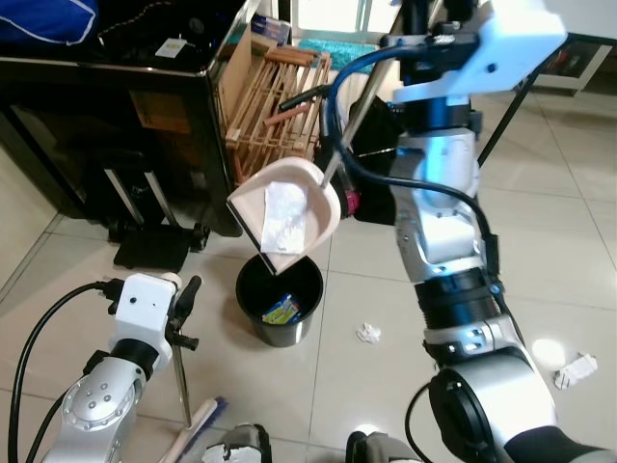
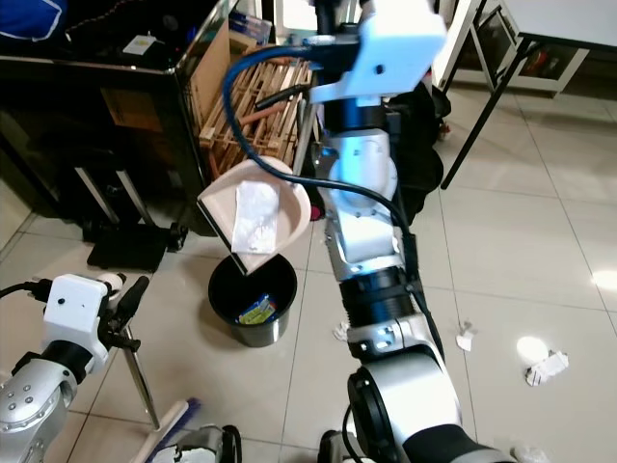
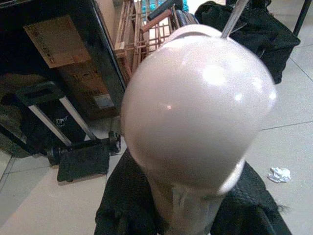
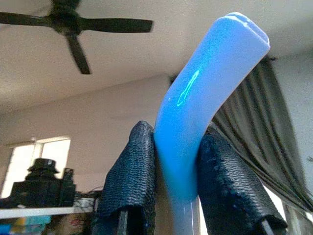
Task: Sweep floor
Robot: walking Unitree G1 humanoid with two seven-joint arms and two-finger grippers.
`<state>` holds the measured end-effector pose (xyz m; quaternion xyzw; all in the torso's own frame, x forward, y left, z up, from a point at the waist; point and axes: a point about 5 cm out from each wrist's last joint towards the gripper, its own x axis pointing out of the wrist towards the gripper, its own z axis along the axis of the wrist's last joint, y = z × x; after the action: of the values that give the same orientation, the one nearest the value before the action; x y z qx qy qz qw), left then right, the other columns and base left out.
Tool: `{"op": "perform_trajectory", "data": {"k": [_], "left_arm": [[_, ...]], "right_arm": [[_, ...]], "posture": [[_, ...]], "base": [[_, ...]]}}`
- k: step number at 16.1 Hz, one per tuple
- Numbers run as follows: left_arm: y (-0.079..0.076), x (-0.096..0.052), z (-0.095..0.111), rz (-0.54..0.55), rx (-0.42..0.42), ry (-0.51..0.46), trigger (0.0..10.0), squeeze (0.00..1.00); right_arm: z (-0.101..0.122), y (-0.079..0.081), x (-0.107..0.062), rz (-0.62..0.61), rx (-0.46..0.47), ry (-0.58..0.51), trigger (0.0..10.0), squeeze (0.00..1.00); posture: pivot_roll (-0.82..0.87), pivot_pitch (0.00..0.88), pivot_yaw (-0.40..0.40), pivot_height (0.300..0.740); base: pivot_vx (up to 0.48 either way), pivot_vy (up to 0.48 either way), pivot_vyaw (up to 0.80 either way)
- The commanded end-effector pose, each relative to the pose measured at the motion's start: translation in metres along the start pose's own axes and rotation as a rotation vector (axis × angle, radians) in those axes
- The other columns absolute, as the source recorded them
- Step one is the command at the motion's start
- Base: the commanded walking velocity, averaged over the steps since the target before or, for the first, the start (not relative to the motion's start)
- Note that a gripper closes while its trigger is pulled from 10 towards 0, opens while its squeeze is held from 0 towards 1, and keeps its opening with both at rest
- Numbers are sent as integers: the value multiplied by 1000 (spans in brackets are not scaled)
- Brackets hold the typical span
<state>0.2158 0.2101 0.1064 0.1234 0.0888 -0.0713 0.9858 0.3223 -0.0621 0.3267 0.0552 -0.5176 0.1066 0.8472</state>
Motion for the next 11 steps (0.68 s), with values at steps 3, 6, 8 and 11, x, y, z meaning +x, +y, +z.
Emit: {"op": "perform_trajectory", "data": {"k": [3,6,8,11], "left_arm": [[5,-4,-2,15,23,-5,10000,0],[7,-3,-4,19,25,-5,10000,0],[8,-3,-6,18,25,-6,10000,0],[4,-4,-19,14,23,5,10000,0]], "right_arm": [[16,21,11,129,-20,-150,10000,0],[12,30,8,155,-24,-169,10000,0],[9,36,4,187,-29,-174,10000,0],[7,47,3,272,-33,-197,10000,0]], "posture": [[98,199,1,740],[101,197,2,740],[100,198,3,740],[96,194,2,740]], "base": [[0,0,0],[0,0,0],[0,0,0],[0,0,0]]}}
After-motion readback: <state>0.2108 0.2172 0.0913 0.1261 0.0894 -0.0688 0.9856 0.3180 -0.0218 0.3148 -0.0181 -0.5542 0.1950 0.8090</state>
